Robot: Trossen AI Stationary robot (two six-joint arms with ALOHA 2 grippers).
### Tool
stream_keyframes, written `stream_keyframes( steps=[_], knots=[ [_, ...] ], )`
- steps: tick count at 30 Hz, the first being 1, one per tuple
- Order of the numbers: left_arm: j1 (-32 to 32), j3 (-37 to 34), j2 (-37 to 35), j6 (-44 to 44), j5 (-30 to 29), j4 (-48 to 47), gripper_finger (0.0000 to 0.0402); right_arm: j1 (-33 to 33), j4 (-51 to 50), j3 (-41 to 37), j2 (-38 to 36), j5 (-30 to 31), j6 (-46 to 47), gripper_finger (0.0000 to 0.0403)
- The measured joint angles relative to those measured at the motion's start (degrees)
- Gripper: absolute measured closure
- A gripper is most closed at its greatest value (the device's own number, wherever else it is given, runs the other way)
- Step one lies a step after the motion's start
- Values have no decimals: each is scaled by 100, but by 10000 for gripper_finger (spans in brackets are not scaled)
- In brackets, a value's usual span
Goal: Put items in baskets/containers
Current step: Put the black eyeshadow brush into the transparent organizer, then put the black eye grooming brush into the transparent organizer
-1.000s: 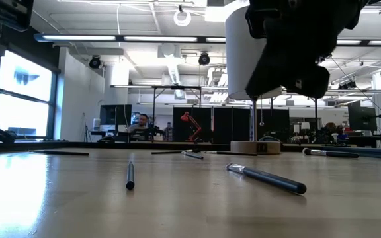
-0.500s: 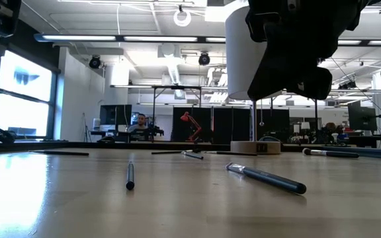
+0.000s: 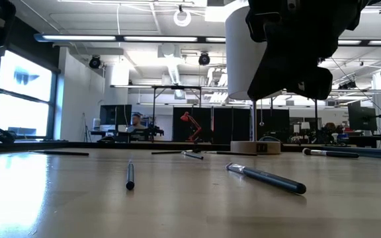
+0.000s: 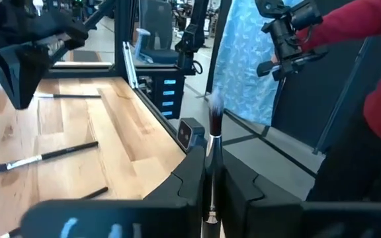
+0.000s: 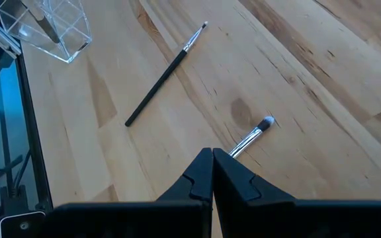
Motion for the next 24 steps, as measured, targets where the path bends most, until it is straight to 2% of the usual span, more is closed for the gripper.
stream_keyframes(
  steps=[5,10,14,20,24],
  knots=[
    [2,0,0,-266,-27,-237,318,0,2,0,0,0,0,402],
    [2,0,-8,-363,-70,-307,304,0,2,0,0,0,-28,402],
    [4,0,-160,-341,-639,-306,302,0,0,0,-2,30,-37,403],
    [9,0,-901,-327,-1600,-426,301,-2,0,0,-2,195,-99,403],
    [44,132,-1456,-319,-2279,-995,306,-2,0,1,-2,202,-96,403]
  ],
)
